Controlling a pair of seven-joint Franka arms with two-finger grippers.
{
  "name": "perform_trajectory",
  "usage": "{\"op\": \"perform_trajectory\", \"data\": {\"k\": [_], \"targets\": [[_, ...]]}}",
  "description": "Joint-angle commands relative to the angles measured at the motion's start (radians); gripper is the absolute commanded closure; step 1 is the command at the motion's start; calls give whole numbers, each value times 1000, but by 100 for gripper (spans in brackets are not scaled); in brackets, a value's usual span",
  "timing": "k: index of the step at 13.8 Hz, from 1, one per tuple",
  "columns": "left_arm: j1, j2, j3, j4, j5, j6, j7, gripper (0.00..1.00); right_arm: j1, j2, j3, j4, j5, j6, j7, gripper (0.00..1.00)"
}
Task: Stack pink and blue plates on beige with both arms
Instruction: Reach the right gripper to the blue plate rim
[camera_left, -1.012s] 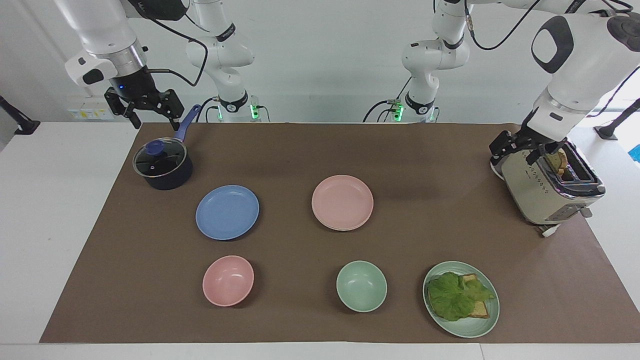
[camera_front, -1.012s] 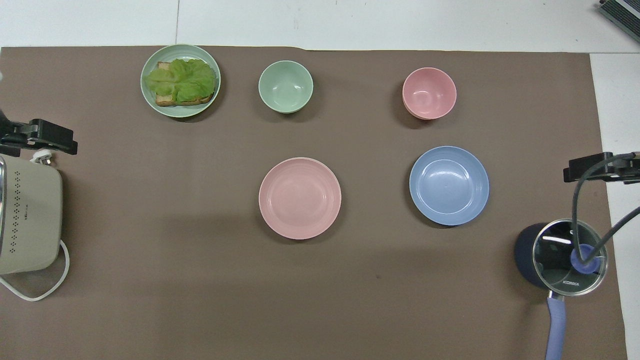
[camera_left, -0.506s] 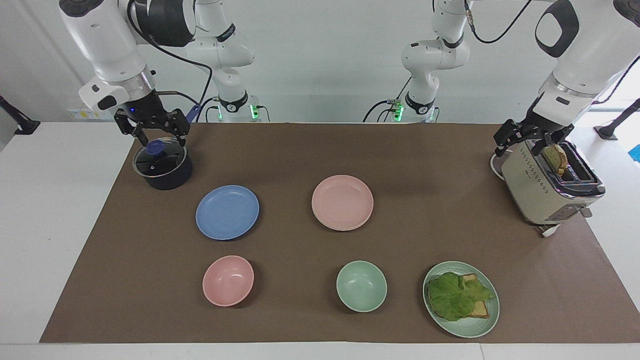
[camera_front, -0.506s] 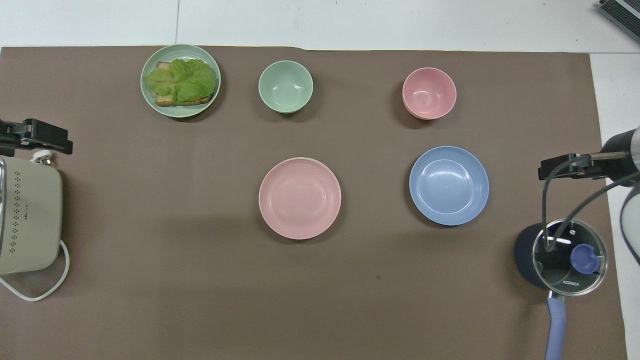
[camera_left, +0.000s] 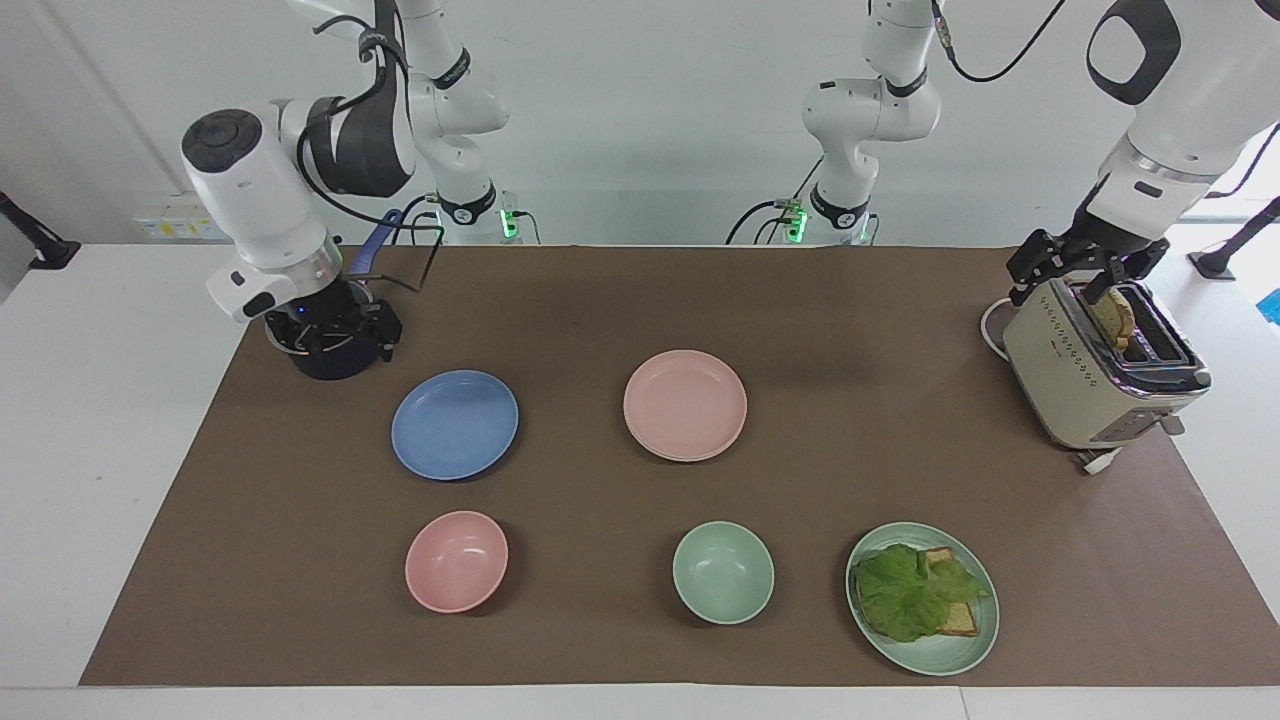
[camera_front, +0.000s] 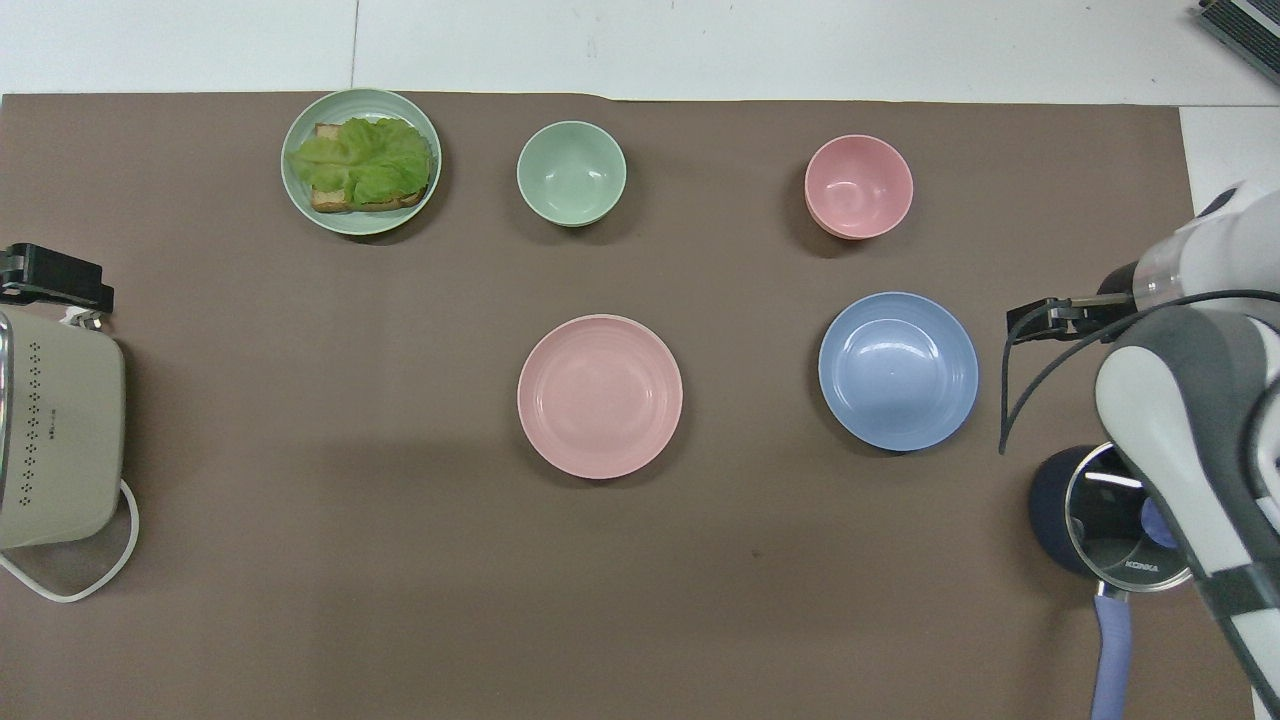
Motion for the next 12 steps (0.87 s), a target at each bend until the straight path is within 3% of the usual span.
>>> {"op": "perform_trajectory", "data": {"k": [1, 7, 12], "targets": [[-20, -16, 21, -2, 6, -13, 10, 0, -12, 36, 6, -78, 45, 117, -43, 0], [-19, -18, 21, -2, 6, -18, 10, 0, -27, 197, 6, -144, 151, 342, -135, 0], [-19, -18, 23, -2, 6, -18, 10, 0, -45, 201, 6, -153, 174, 345, -192, 4]]}}
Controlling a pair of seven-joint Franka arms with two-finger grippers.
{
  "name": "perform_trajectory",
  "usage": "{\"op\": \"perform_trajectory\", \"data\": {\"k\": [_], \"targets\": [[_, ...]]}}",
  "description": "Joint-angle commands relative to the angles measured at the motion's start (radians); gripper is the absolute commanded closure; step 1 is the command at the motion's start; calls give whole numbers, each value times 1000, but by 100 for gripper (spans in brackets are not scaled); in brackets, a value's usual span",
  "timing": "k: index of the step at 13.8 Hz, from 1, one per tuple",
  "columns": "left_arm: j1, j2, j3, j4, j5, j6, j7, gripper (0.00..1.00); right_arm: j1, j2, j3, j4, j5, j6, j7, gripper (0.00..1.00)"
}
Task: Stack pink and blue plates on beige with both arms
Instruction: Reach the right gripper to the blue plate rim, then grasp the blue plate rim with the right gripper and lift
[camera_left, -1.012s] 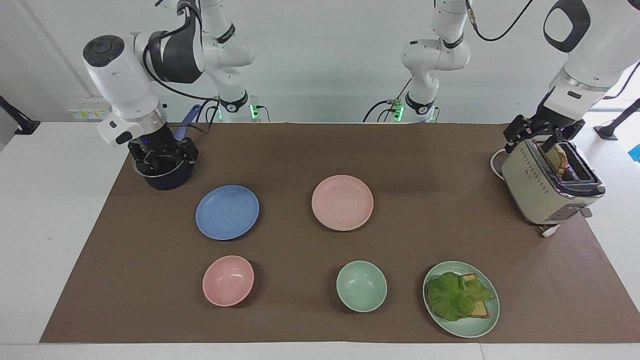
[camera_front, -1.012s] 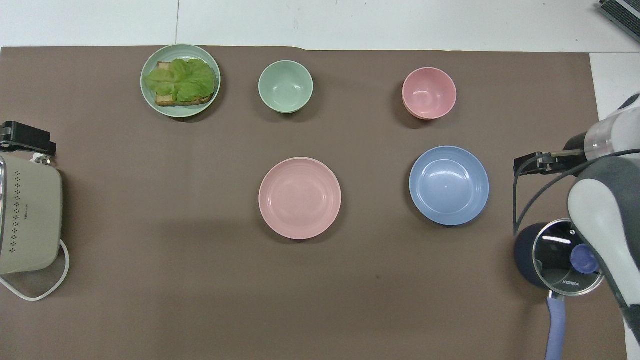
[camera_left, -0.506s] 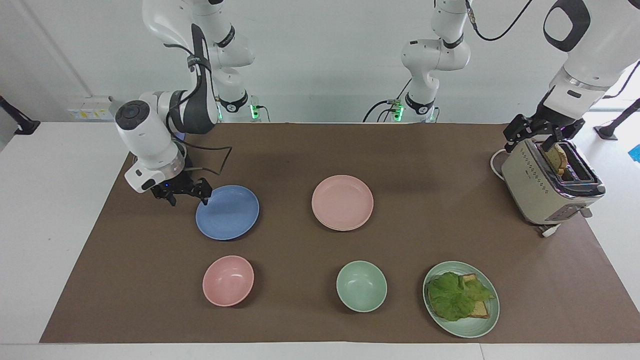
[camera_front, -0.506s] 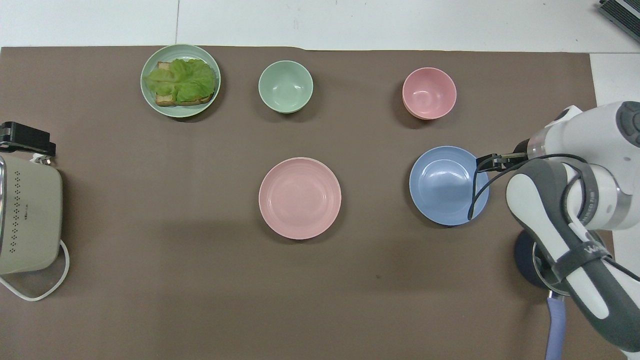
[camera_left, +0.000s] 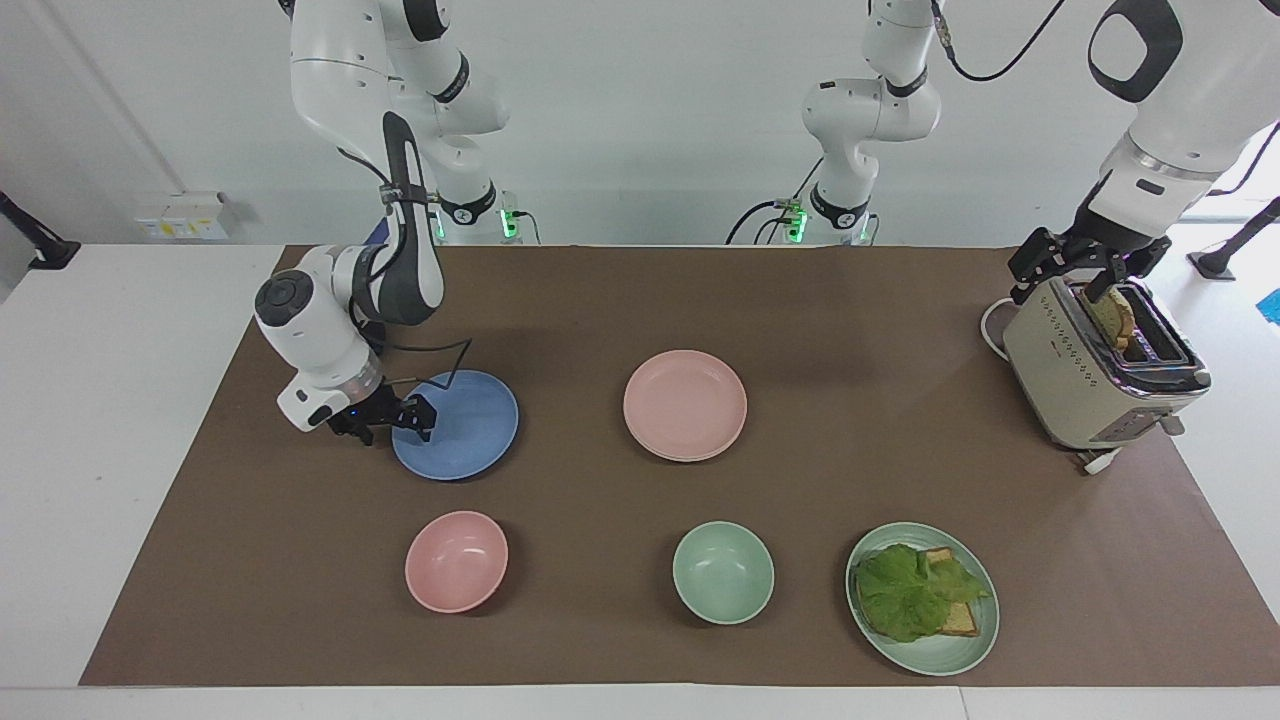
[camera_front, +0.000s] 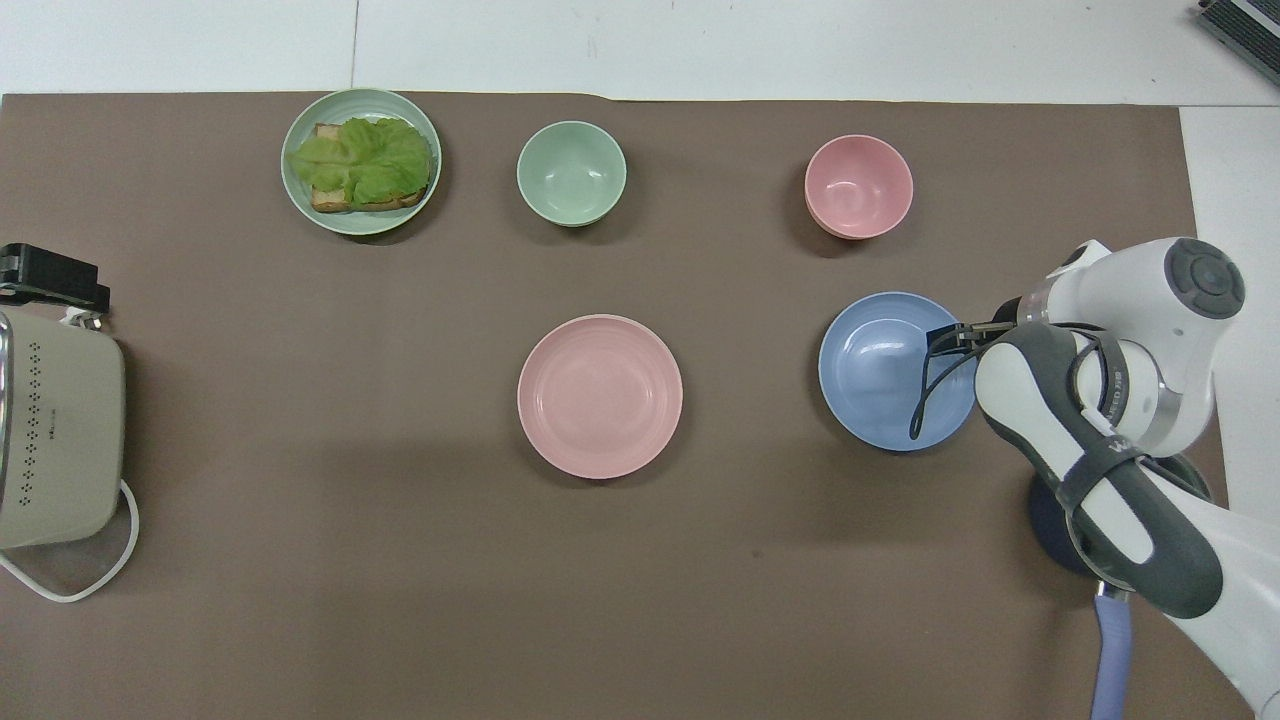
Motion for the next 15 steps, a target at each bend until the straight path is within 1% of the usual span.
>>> {"op": "perform_trajectory", "data": {"k": [1, 2, 4, 5, 7, 10, 13, 15], "targets": [[-18, -14, 17, -2, 6, -17, 10, 0, -16, -18, 9, -13, 30, -3, -40, 25], [-18, -14, 17, -2, 6, -17, 10, 0, -16, -18, 9, -13, 30, -6, -40, 47], [-18, -14, 17, -2, 6, -17, 10, 0, -16, -18, 9, -13, 30, -9, -37, 86], [-18, -14, 17, -2, 6, -16, 10, 0, -16, -18, 9, -13, 33, -9, -29, 100], [-18, -14, 17, -2, 6, -17, 11, 0, -11, -15, 9, -4, 44, -21, -25, 100], [-18, -14, 17, -2, 6, -17, 10, 0, -11, -19, 7, 66, 44, -119, -29, 100], [-18, -14, 17, -2, 6, -17, 10, 0, -10, -70, 9, 126, 43, -211, -32, 100], [-18, -14, 17, -2, 6, -17, 10, 0, -1, -108, 15, 169, 43, -298, -32, 100]]}}
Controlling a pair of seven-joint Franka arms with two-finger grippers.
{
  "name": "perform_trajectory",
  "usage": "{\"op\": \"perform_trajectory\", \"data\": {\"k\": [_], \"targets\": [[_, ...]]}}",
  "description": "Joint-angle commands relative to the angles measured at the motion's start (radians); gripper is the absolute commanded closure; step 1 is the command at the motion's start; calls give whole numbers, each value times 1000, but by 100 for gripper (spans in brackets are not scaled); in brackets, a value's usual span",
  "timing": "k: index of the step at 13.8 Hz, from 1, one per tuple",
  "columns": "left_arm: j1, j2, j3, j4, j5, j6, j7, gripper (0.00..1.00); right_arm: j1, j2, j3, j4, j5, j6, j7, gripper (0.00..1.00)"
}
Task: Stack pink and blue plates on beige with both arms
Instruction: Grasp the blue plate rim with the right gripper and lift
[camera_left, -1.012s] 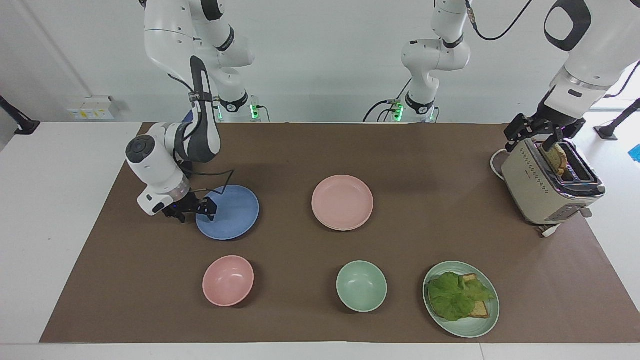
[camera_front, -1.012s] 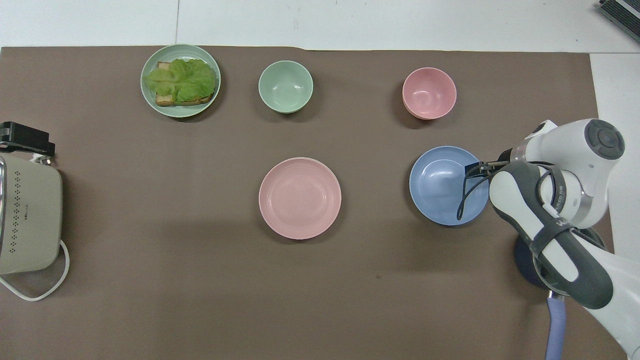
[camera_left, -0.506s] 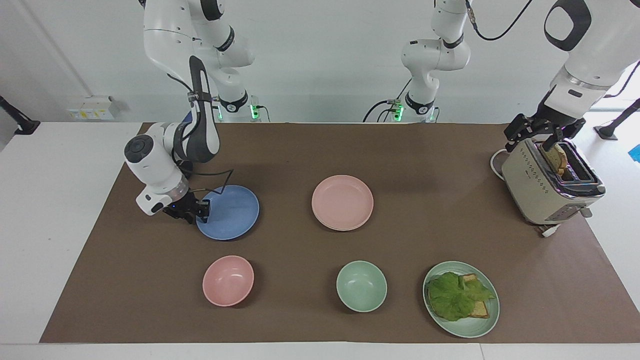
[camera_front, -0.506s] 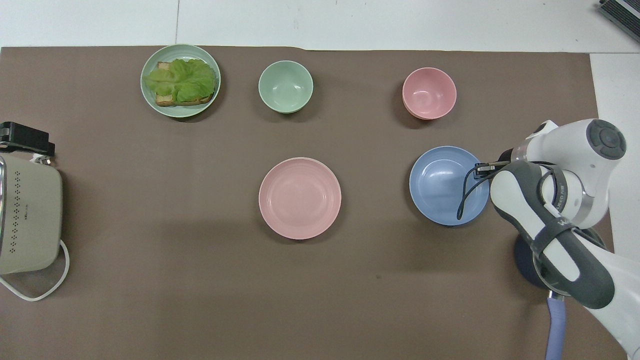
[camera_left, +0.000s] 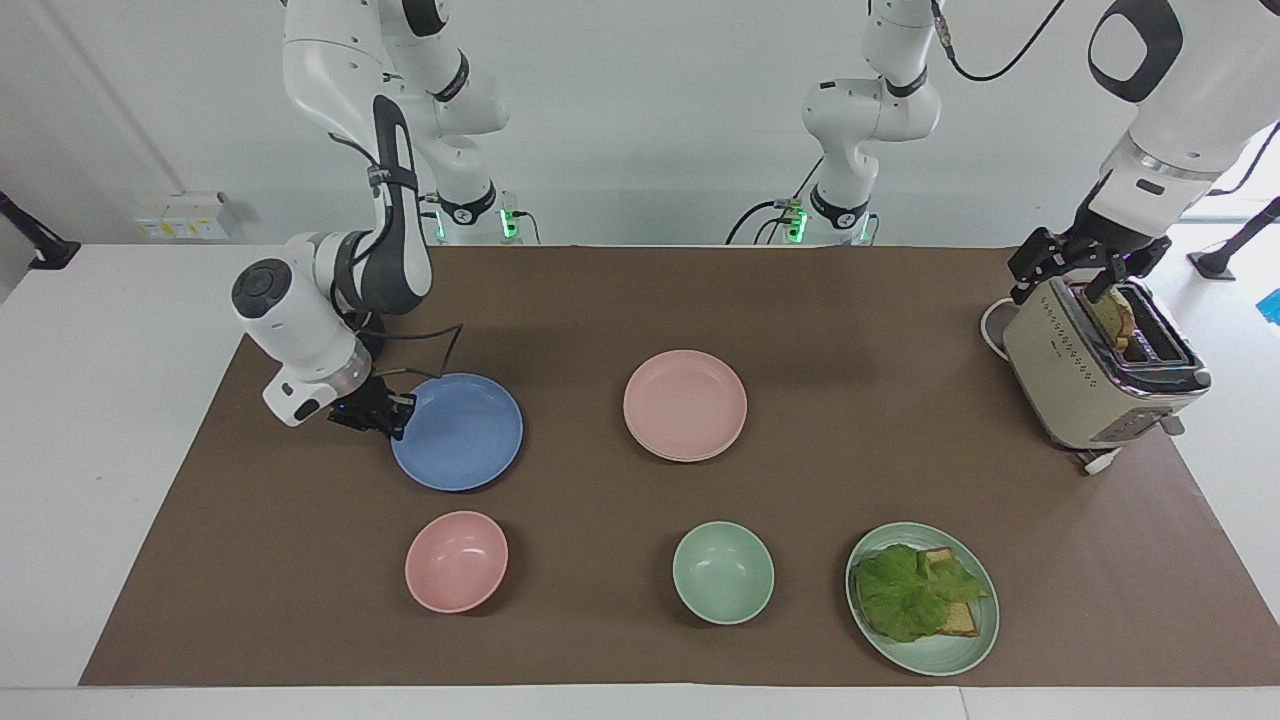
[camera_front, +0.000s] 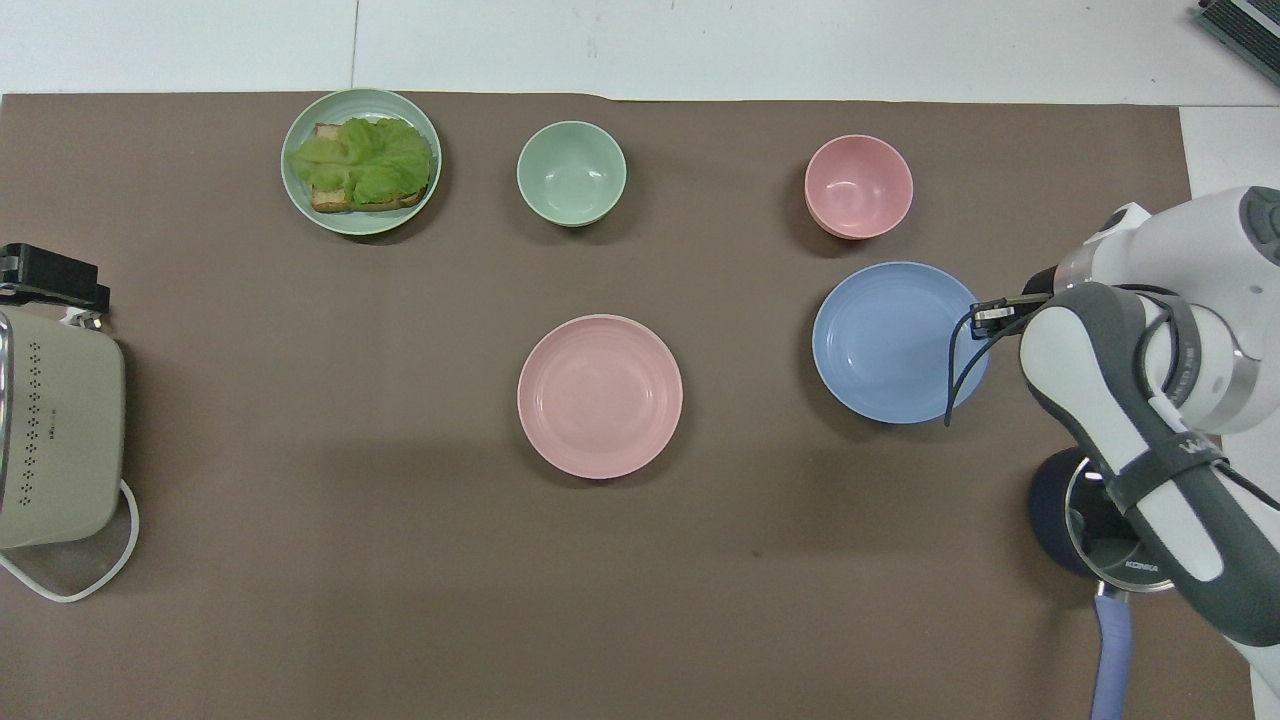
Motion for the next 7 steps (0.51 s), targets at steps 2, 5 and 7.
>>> {"op": "perform_trajectory", "data": {"k": [2, 5, 7], "targets": [[-18, -14, 17, -2, 6, -17, 10, 0, 1, -72, 36, 84, 28, -156, -31, 100], [-18, -14, 17, -2, 6, -17, 10, 0, 1, -92, 107, 104, 42, -191, -23, 100], [-18, -14, 17, -2, 6, -17, 10, 0, 15, -92, 151, 102, 77, -153, 20, 100]]}}
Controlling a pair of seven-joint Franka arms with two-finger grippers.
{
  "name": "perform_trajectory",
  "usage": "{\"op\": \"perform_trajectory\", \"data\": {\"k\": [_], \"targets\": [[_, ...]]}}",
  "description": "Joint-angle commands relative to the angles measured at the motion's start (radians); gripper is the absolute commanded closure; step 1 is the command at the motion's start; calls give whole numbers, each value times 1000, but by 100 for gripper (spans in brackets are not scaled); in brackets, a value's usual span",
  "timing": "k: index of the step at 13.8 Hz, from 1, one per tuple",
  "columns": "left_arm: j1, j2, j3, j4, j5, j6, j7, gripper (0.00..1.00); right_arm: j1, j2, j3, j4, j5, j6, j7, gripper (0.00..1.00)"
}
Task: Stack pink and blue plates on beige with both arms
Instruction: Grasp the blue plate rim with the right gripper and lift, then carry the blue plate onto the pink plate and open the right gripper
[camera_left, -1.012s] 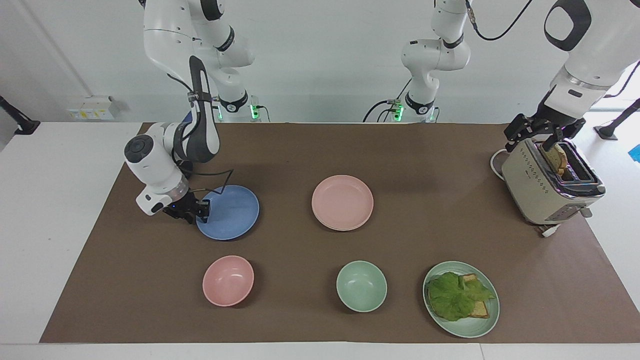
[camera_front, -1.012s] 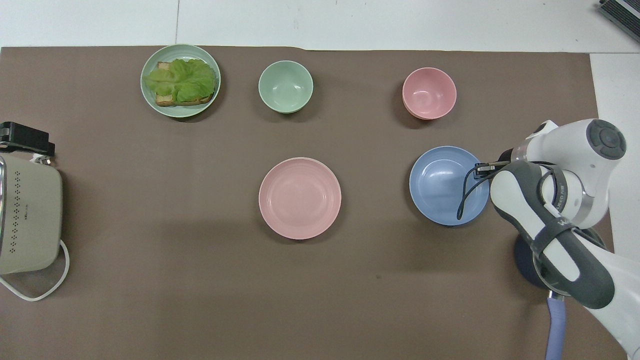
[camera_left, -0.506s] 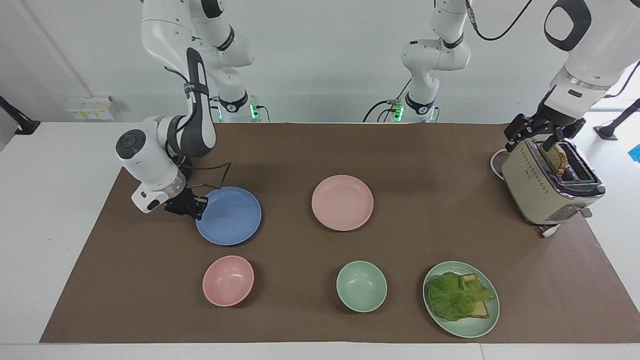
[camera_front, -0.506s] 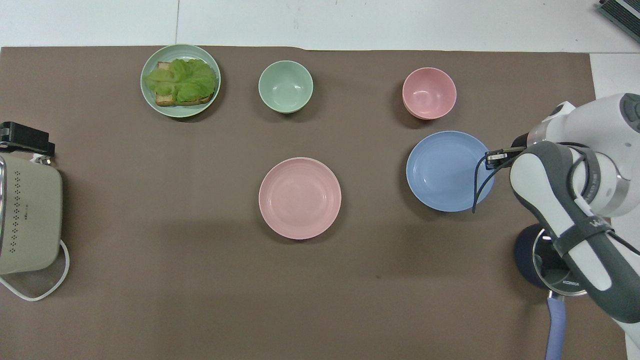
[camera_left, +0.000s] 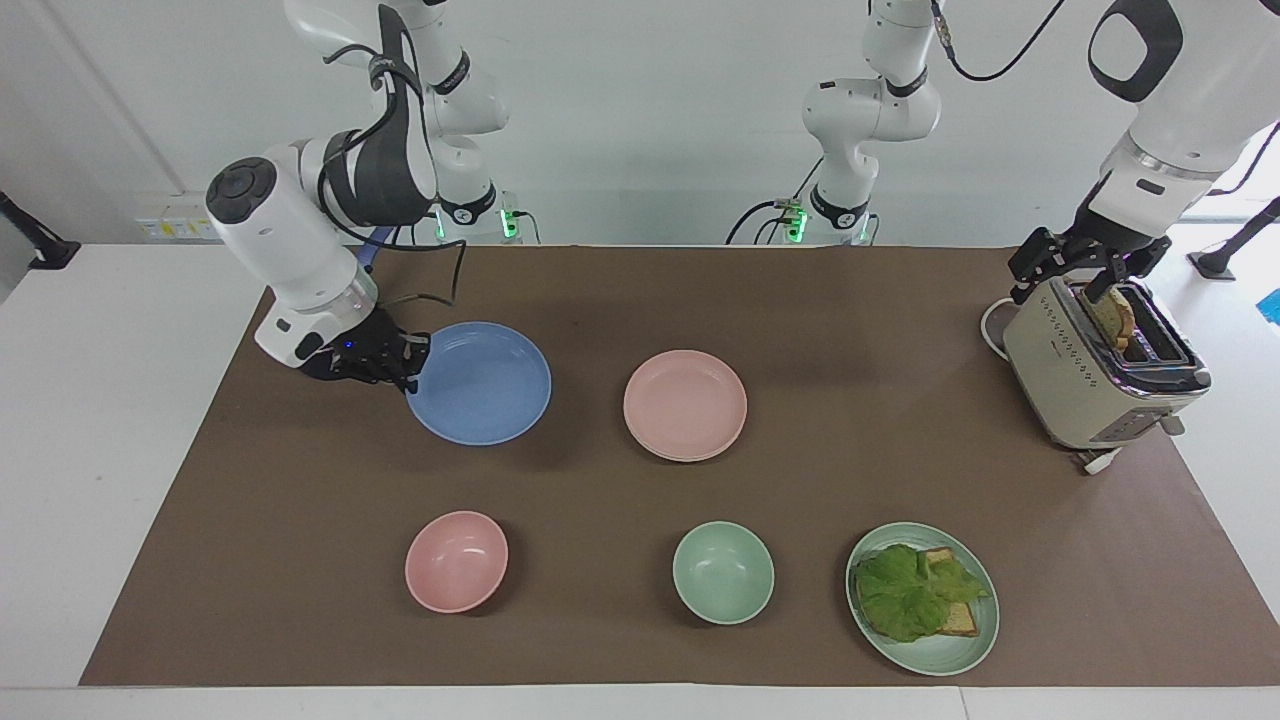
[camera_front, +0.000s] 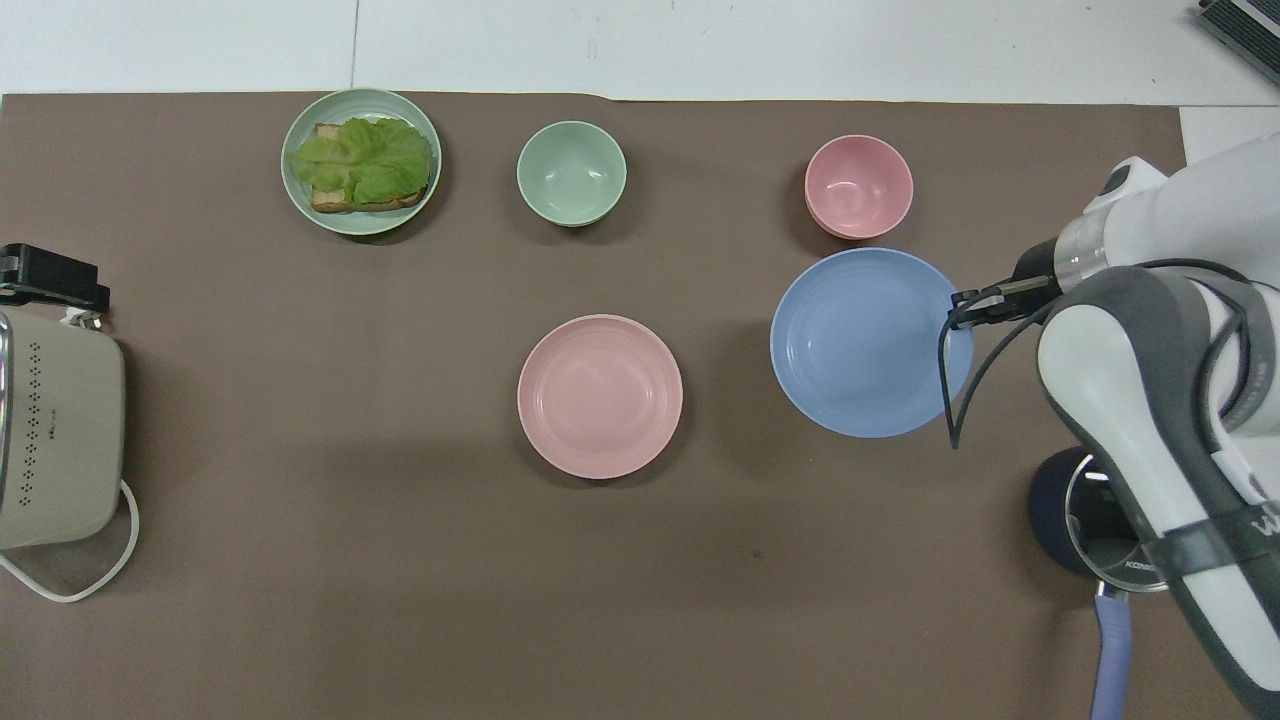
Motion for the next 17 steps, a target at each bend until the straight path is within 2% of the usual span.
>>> {"op": "perform_trajectory", "data": {"k": [1, 4, 10, 17], "targets": [[-18, -14, 17, -2, 6, -17, 10, 0, 31, 4, 43, 0, 44, 39, 59, 100], [-18, -14, 17, -2, 6, -17, 10, 0, 139, 15, 45, -3, 44, 85, 191, 100], [-18, -14, 17, -2, 6, -17, 10, 0, 307, 105, 45, -4, 47, 239, 371, 100], [-18, -14, 17, -2, 6, -17, 10, 0, 353, 176, 46, -47, 47, 334, 360, 100]]}}
